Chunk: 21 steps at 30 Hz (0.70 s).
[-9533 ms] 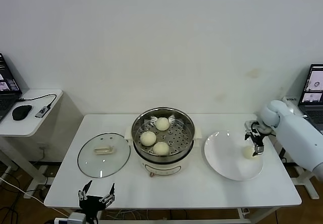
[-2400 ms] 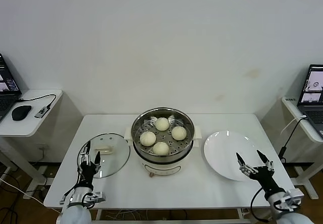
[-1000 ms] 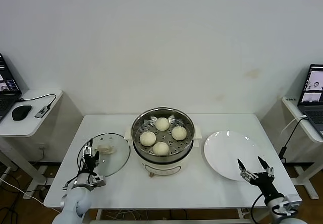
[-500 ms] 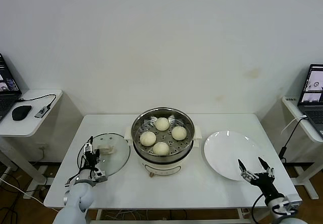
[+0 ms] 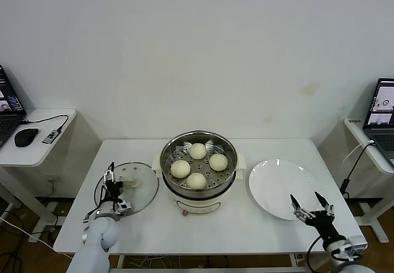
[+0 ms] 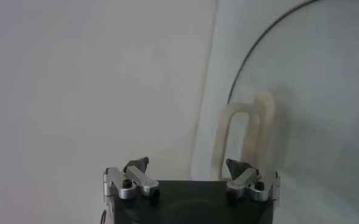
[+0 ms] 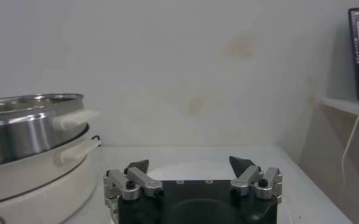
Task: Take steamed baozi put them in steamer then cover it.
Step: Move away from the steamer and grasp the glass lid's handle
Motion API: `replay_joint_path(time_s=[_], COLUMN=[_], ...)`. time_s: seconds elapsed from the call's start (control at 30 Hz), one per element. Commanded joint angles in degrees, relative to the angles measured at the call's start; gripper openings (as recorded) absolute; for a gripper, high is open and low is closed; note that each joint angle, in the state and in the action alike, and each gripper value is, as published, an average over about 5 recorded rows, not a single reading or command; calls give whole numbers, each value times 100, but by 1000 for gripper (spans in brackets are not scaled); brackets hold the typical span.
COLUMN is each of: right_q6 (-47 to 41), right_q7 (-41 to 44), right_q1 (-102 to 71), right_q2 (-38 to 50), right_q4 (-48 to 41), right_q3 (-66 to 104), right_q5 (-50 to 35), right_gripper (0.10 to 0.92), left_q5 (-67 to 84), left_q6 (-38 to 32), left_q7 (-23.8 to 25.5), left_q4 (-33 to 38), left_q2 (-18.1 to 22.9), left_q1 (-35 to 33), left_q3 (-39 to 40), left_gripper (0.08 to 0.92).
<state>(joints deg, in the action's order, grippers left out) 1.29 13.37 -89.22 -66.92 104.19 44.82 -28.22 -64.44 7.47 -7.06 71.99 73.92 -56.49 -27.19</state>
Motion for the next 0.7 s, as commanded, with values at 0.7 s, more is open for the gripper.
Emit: replay_joint_path(time_s=[0.7], right_q6=[18], right_q7=[44], right_q1=[28], right_q2=[-22], right_q4=[-77], right_q3=[10], right_q5=[25], right_gripper=[823], left_q5=[209], left_q6=[-18], left_q7=[-218], left_q4=[-382], left_q2=[11], left_q1=[152], left_q3=[82], left_gripper=[726])
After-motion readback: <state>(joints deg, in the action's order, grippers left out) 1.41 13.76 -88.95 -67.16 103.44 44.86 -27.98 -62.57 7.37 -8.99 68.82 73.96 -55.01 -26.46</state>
